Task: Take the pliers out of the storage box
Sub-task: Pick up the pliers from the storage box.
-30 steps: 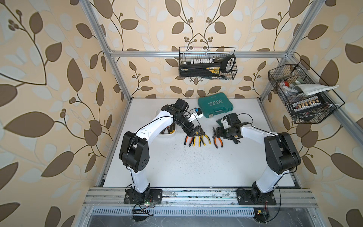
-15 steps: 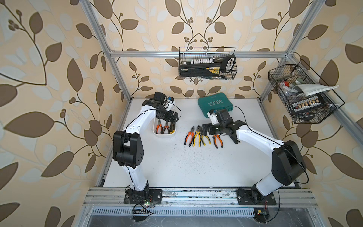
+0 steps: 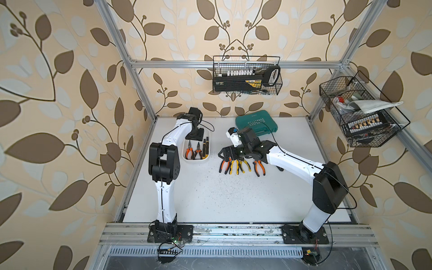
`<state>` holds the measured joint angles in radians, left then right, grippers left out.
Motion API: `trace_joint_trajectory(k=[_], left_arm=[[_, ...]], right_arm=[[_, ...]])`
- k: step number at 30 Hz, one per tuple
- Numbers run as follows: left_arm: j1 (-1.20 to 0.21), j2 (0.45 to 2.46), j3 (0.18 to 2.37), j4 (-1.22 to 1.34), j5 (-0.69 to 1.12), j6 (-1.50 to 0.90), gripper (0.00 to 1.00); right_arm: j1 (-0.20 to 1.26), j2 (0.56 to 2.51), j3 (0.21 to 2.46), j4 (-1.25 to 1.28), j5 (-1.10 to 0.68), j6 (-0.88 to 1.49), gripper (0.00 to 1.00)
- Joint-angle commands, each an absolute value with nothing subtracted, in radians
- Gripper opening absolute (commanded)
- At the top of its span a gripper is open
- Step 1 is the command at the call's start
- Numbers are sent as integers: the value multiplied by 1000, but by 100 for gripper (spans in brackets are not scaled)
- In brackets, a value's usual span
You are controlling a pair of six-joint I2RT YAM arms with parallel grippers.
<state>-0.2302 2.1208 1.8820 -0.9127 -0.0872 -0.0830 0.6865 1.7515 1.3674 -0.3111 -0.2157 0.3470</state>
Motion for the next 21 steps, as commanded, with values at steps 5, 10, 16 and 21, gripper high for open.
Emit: trace_joint_trajectory(k=[5, 10, 16, 21], left_arm=[[-218, 2238, 1999, -968, -84, -113, 48], [-219, 2305, 2025, -969, -84, -111, 45], [-218, 2336, 2002, -968, -58, -119, 42], [-219, 2346, 1961, -964, -25, -137, 39]], right_arm=[[704, 1772, 1410, -313, -232, 354, 98], [704, 1778, 1417, -324, -226, 358, 98], [704, 1787, 1429, -328, -236, 360, 99], [704, 1796, 1439, -328, -237, 362, 99]])
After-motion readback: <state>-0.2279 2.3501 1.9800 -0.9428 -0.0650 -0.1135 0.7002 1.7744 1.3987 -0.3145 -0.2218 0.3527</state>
